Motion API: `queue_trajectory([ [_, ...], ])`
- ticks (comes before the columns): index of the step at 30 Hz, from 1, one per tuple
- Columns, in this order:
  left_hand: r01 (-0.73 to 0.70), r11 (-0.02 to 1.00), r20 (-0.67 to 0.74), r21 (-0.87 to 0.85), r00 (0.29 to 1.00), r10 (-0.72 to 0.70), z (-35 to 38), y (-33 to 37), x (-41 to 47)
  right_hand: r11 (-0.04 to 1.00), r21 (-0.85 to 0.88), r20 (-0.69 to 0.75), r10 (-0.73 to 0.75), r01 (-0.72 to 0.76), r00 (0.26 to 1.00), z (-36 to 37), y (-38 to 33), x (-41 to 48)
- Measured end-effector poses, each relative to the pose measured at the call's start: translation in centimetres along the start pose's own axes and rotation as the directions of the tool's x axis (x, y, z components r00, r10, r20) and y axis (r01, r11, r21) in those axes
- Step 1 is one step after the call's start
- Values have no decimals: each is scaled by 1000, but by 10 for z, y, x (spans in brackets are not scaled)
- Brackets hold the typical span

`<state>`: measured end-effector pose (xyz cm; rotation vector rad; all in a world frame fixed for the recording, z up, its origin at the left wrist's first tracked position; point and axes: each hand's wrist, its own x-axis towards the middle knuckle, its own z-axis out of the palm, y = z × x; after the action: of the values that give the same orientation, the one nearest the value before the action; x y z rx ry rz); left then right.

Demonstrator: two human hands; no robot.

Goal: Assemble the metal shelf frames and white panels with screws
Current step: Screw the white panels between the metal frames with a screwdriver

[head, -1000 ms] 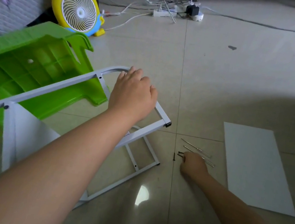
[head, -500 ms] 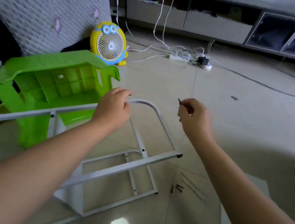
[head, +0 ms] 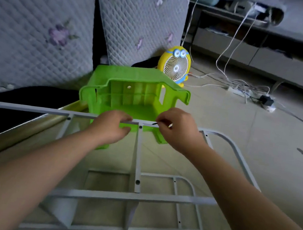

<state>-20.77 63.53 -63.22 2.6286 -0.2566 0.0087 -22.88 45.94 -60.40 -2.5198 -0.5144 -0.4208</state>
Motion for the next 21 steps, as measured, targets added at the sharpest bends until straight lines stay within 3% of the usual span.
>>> queue_trajectory([
  [9,-64,998,84,20,994,63,2,-14,16,996,-81,50,49,-45,998,17,11,23],
  [15,-57,990,21,127,998,55,11,-7,18,990,-129,18,60,-57,998,11,27,15],
  [18,11,978,-13,208,1000,-8,16,2,21,976,-185,-8,116,-115,993,-3,44,12],
  [21,96,974,67,205,992,-111,16,7,26,945,-203,-43,254,-257,966,-21,67,5],
])
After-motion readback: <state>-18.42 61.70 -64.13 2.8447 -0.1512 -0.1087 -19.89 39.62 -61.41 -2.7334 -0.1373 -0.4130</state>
